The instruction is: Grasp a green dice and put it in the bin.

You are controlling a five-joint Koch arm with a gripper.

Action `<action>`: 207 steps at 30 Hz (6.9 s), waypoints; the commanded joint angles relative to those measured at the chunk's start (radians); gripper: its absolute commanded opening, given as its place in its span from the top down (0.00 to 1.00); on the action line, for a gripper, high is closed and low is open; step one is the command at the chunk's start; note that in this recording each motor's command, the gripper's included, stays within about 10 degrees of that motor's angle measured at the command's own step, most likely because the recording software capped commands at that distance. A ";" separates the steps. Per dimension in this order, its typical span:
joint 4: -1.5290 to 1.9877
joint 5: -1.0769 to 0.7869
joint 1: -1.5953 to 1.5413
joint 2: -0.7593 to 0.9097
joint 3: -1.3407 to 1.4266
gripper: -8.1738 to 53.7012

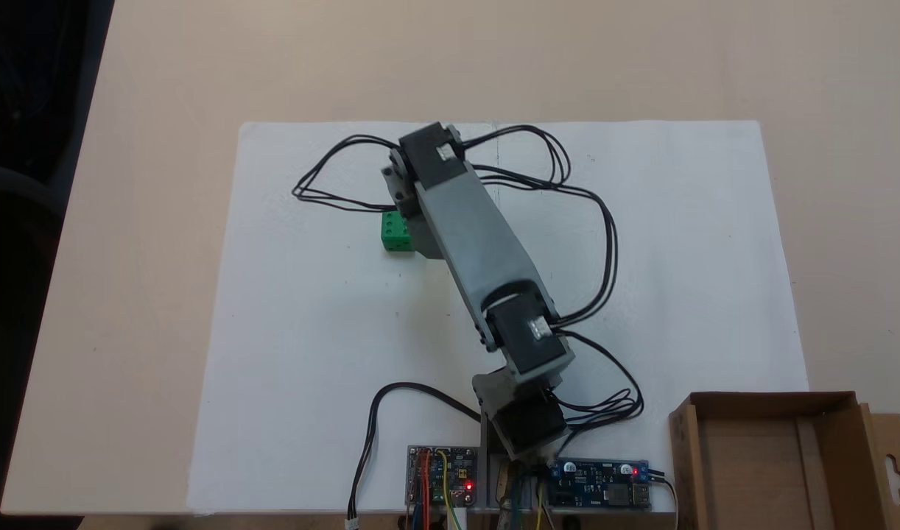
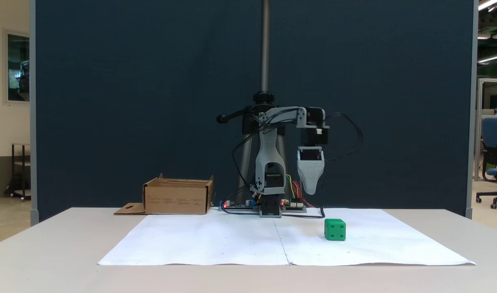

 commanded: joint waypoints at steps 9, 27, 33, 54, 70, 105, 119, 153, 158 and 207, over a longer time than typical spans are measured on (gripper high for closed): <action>-0.014 0.083 -0.107 -0.083 -0.069 0.14; -0.153 0.084 -0.130 -0.196 -0.069 0.14; -0.213 0.101 -0.124 -0.219 -0.069 0.15; -0.288 0.153 -0.132 -0.321 -0.069 0.15; -0.321 0.172 -0.160 -0.362 -0.069 0.16; -0.295 0.195 -0.160 -0.394 -0.069 0.43; -0.301 0.213 -0.140 -0.393 -0.067 0.68; -0.296 -0.394 1.223 -0.057 -0.279 0.68; -0.296 -0.526 1.445 0.011 -0.279 0.68; -0.327 -0.991 2.313 -0.206 -0.273 0.19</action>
